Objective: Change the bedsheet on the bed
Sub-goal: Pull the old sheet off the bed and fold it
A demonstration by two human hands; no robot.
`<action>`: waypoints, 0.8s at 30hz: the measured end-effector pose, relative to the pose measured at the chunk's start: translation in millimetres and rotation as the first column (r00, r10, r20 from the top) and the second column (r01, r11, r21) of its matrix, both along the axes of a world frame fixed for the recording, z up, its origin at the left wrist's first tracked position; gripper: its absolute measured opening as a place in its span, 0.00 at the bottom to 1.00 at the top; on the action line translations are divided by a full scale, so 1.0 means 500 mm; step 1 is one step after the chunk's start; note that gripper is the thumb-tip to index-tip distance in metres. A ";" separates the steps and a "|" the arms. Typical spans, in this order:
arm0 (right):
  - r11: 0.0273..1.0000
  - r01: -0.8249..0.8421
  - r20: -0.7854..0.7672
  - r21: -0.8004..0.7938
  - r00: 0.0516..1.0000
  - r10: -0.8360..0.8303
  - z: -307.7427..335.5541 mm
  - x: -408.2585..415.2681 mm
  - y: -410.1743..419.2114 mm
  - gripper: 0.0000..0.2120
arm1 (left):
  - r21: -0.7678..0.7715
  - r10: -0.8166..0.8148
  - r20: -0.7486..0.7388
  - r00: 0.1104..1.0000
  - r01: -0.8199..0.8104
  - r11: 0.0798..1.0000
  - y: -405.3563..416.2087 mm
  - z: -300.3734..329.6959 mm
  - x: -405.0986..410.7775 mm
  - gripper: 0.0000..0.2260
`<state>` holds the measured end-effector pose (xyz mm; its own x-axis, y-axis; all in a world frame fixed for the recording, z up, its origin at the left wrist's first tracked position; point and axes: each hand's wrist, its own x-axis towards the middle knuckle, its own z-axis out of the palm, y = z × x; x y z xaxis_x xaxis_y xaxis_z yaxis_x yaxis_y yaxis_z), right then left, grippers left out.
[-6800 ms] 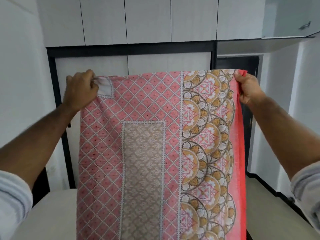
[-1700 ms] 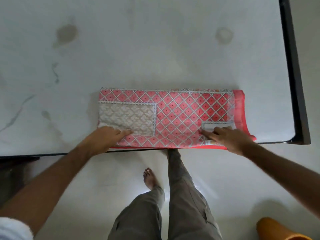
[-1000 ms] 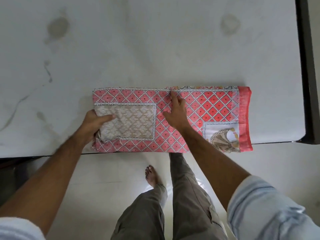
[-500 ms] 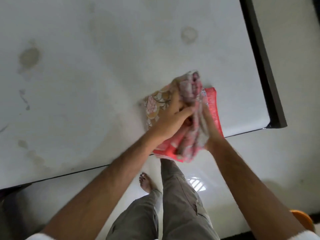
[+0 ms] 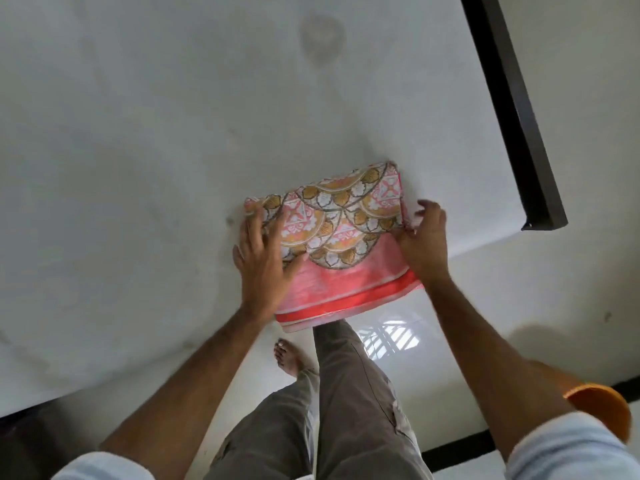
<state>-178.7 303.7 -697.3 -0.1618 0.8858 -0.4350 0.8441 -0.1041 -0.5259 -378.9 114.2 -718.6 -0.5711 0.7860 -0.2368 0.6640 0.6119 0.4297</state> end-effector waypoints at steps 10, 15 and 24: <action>0.427 -0.882 0.397 0.198 0.470 0.788 -0.103 -0.067 -0.052 0.36 | -0.287 -0.306 0.028 0.952 0.301 0.909 0.071 -0.068 -0.103 0.60; 0.781 -0.609 0.338 0.135 0.769 0.542 -0.120 -0.089 -0.037 0.43 | -0.160 -0.122 0.061 0.991 0.131 0.978 0.066 -0.073 -0.086 0.63; 0.997 0.038 0.088 -0.063 0.996 -0.032 -0.049 -0.127 0.012 0.52 | -0.254 0.529 0.826 0.192 -0.711 0.655 -0.007 -0.010 0.018 0.31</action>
<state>-242.2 309.9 -721.7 -0.0904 0.8597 -0.5028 0.8815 -0.1659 -0.4421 -370.0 110.5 -723.4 -0.5088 0.3404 -0.7907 -0.5982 0.5208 0.6091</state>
